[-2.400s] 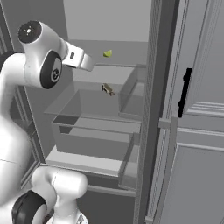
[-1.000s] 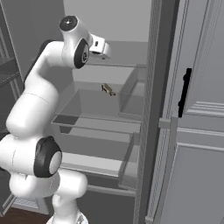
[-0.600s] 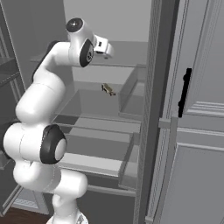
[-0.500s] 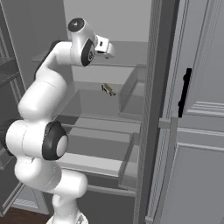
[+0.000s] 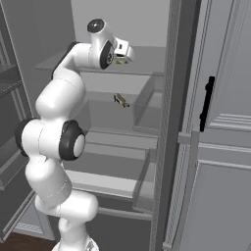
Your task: Grab a lemon wedge from the fridge and one ice cube from the ice bowl, and put them in the glass of lemonade.
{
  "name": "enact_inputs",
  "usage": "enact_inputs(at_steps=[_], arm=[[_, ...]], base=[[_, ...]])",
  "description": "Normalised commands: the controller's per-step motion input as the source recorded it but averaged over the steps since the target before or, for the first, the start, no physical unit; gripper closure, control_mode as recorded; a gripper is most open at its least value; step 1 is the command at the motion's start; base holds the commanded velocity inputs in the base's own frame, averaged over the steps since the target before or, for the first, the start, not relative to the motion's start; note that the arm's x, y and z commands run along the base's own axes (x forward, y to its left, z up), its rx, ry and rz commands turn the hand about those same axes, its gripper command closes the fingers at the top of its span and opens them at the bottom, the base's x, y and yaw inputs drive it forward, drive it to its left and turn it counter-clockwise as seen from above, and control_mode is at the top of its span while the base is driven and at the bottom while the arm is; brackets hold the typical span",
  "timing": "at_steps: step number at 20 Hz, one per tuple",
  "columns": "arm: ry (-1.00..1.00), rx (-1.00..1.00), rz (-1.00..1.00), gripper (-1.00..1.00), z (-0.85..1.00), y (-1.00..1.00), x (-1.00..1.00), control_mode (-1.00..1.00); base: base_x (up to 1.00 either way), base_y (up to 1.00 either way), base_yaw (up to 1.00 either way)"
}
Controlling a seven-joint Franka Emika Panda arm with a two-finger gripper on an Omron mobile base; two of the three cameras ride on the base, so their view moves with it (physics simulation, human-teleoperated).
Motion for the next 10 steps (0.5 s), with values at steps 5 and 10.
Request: enact_inputs(at_steps=[5,10], arm=[[0.04,0.00,0.00,-1.00,-0.11,-0.03,0.57,-1.00],[0.04,0.00,0.00,-1.00,-0.16,0.00,0.52,-1.00]], base=[[0.00,0.00,0.00],[0.00,0.00,0.00]])
